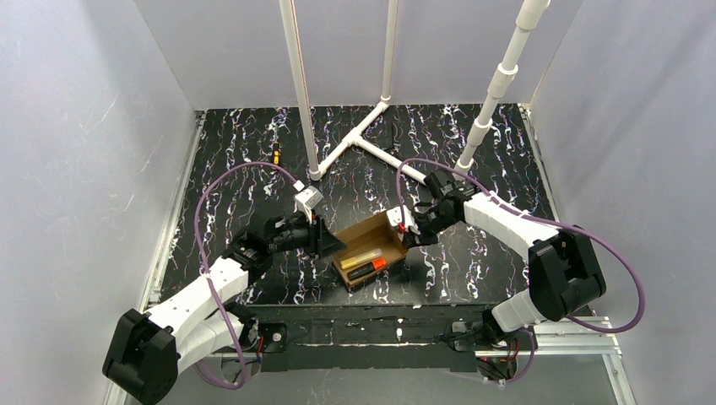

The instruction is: Fold the paper box

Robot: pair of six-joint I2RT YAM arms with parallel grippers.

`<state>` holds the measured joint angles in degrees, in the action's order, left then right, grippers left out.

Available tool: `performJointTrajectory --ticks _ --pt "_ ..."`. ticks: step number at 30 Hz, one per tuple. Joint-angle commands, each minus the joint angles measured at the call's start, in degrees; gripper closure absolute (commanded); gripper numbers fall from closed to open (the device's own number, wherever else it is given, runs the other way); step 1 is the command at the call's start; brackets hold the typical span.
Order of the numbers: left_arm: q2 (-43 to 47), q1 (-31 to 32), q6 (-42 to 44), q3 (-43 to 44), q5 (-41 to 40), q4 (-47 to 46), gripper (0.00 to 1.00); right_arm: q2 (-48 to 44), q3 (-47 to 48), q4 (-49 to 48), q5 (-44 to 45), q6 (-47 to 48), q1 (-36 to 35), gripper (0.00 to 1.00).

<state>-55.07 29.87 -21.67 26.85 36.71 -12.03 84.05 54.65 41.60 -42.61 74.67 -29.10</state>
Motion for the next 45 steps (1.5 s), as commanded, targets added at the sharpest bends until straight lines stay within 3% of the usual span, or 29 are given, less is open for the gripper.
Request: performJointTrajectory --ticks 1,10,17,27,45 --pt "-0.48 0.45 0.38 1.54 0.79 1.96 0.70 -0.92 1.13 -1.27 0.94 -0.64 -1.38 0.82" --pt "-2.02 0.77 0.51 2.23 0.99 2.70 0.70 -2.05 -0.22 -2.00 2.17 -0.02 -4.78 0.82" --pt "-3.18 1.16 0.57 2.59 1.17 3.89 0.69 -4.00 0.33 3.83 7.63 2.28 -5.66 0.80" --pt "-3.60 2.02 3.27 6.49 -0.47 11.75 0.63 -12.58 -0.59 10.86 10.42 3.08 0.96 0.72" --pt "-7.51 9.79 3.65 12.86 -6.64 21.04 0.49 -11.28 -1.56 18.96 0.60 6.32 3.61 0.72"
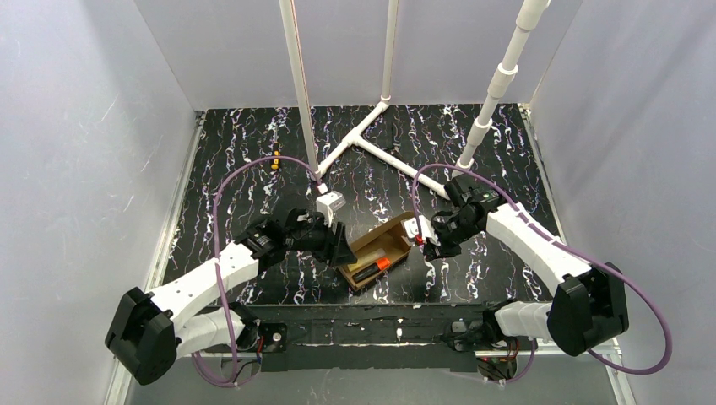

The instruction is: Fold the paper box

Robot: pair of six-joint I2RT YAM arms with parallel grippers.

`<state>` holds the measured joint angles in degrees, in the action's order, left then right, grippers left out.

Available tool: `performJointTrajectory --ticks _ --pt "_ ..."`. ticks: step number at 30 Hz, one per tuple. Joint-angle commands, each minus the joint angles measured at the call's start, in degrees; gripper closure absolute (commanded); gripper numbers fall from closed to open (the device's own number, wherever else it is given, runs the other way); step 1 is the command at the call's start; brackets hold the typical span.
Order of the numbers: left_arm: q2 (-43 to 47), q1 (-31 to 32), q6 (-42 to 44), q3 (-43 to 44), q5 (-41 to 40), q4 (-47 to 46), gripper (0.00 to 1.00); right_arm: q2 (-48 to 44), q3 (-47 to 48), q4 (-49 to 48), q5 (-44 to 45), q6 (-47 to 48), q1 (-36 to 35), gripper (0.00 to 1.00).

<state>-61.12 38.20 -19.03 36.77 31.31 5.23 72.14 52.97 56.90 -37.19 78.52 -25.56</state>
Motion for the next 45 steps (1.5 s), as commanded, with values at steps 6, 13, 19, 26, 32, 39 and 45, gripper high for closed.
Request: performJointTrajectory --ticks 6,13,19,26,32,39,45 --pt "-3.02 2.51 1.14 4.80 -1.11 6.33 0.47 1.12 1.29 5.14 -5.02 2.73 0.20 0.73" --pt "-2.82 2.59 -1.06 6.29 2.24 6.46 0.33 0.79 1.43 5.40 -5.67 2.95 0.38 0.73" --pt "-5.65 2.54 -6.13 6.91 9.47 2.72 0.26 0.82 1.69 5.81 -5.94 2.95 1.22 0.73" --pt "-8.35 2.59 -11.75 7.32 10.85 -1.27 0.27 0.38 0.77 5.96 -6.71 2.95 2.18 0.73" --pt "-16.56 2.76 -18.54 6.56 8.68 -5.77 0.53 0.63 0.78 6.59 -6.83 3.15 2.53 0.73" --pt "-24.06 5.38 -18.53 7.50 0.59 -5.66 0.64 0.91 0.46 6.60 -6.76 3.28 2.85 0.73" --pt "-28.40 5.93 -15.81 8.75 -6.27 0.67 0.68 1.71 0.72 6.95 -6.75 3.74 2.89 0.73"
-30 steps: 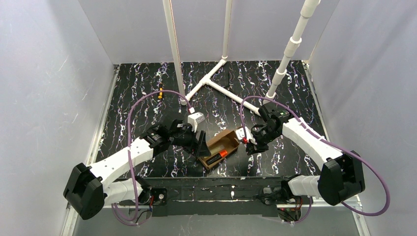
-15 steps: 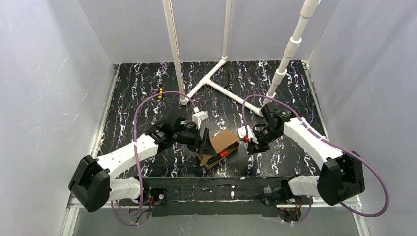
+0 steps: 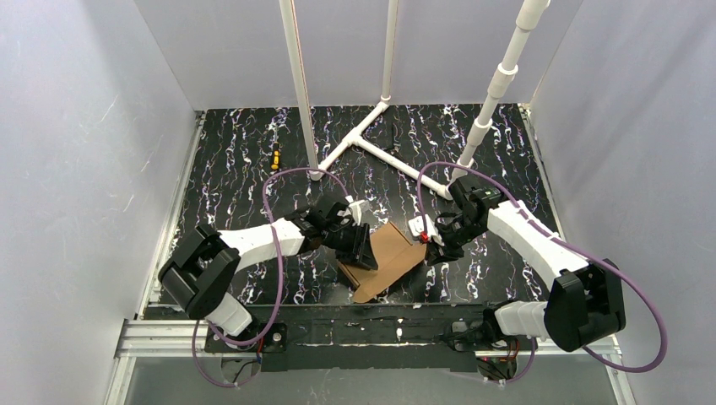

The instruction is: Fold the paper box

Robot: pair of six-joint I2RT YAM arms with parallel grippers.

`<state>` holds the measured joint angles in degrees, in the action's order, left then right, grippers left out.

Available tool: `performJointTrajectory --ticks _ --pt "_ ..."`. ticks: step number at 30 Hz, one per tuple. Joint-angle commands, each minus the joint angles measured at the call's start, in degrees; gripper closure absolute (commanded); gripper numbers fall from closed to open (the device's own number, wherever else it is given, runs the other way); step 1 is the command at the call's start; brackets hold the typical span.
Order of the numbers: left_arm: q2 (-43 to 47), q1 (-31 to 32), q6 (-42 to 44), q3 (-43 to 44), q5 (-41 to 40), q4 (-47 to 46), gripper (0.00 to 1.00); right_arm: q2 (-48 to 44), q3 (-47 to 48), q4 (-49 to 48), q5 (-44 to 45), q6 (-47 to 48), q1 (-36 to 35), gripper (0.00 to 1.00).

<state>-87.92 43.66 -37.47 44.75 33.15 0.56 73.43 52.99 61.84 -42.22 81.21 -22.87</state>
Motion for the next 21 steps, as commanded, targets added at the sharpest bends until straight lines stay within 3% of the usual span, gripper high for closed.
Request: performJointTrajectory --ticks 1,8,12,16,21 --pt "-1.38 0.51 3.02 0.96 -9.03 5.86 0.68 0.40 0.77 1.97 -1.92 1.01 0.22 0.73" --pt "8.27 0.56 4.82 1.65 -13.01 6.17 0.58 0.74 2.56 -2.88 -4.26 -7.01 0.28 0.70" --pt "17.36 0.34 6.67 -0.03 -16.57 4.89 0.42 1.28 3.43 -5.19 -6.66 -9.88 0.20 0.59" --pt "24.99 -0.93 7.82 -5.69 -20.29 2.73 0.31 3.12 4.39 -5.15 -9.29 -4.69 -0.40 0.48" --pt "28.44 -5.40 5.89 -11.03 -21.92 1.66 0.13 7.05 8.49 -6.60 -12.71 -4.88 -3.13 0.52"
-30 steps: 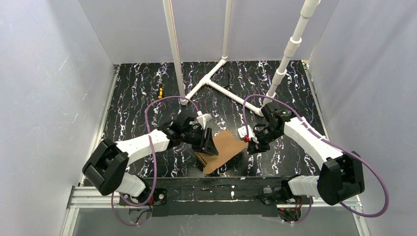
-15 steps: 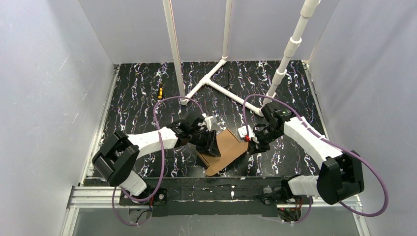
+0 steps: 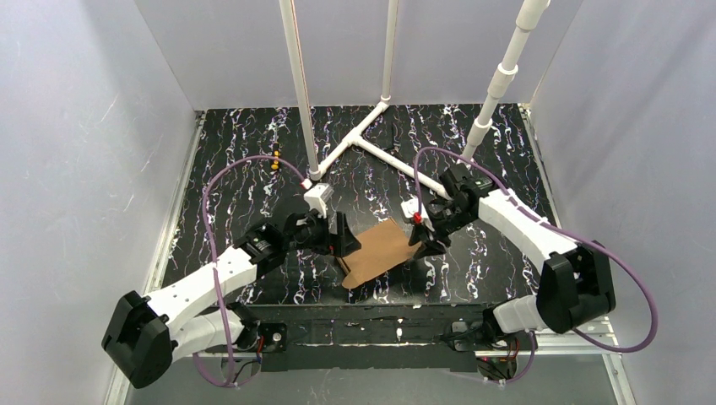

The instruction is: Fold the paper box

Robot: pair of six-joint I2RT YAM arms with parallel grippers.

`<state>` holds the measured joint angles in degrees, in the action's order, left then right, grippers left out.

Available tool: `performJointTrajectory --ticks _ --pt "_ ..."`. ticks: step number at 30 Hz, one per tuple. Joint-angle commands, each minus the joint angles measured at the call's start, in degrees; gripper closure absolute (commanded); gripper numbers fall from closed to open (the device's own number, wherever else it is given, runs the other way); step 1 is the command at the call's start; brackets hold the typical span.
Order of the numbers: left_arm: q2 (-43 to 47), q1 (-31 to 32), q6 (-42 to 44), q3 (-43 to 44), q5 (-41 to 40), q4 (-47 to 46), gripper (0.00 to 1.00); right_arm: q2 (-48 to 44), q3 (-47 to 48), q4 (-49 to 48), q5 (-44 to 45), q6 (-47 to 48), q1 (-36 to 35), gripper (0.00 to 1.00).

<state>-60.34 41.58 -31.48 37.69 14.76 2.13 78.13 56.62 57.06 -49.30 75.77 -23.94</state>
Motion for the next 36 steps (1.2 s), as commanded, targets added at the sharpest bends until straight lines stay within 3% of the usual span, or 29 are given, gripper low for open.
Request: performJointTrajectory --ticks 1,4,8,15,21,26,32,34,35,36 --pt "0.92 -4.38 -0.68 -4.84 -2.80 -0.95 0.09 3.20 5.66 -3.16 -6.27 -1.28 -2.64 0.56" --pt "-0.14 -7.73 -3.59 -7.23 1.07 -6.18 0.02 4.95 4.83 -9.87 -4.80 -7.76 -5.86 0.70" --pt "-3.19 -8.51 -5.19 -7.24 3.49 -7.36 0.02 6.45 0.55 -15.39 2.80 -10.38 -10.34 0.78" --pt "-11.37 -8.54 -13.17 -9.05 6.20 -11.27 0.02 9.20 -2.14 -18.67 11.52 -11.07 -11.65 0.82" --pt "-14.81 -8.54 -16.17 -9.55 6.00 -11.18 0.09 10.16 -2.02 -19.61 13.98 -12.54 -11.89 0.82" --pt "-15.31 -8.54 -17.17 -10.33 4.56 -11.01 0.20 8.77 1.31 -14.85 9.78 -11.68 -11.83 0.77" --pt "-18.38 -8.54 -22.67 -10.33 3.44 -9.74 0.52 5.98 4.58 -9.97 4.94 -11.87 -9.41 0.60" --pt "-18.55 -8.33 -25.18 -10.93 2.22 -9.75 0.54 5.02 4.89 -9.41 0.57 -13.48 -5.49 0.55" --pt "-18.24 -8.17 -26.87 -11.36 1.08 -9.77 0.55 -0.81 4.75 -9.10 -1.92 -13.96 -3.22 0.50" --pt "-17.71 -7.98 -28.46 -11.84 -0.30 -9.78 0.55 3.04 4.31 -9.29 -4.07 -15.09 -1.23 0.46"
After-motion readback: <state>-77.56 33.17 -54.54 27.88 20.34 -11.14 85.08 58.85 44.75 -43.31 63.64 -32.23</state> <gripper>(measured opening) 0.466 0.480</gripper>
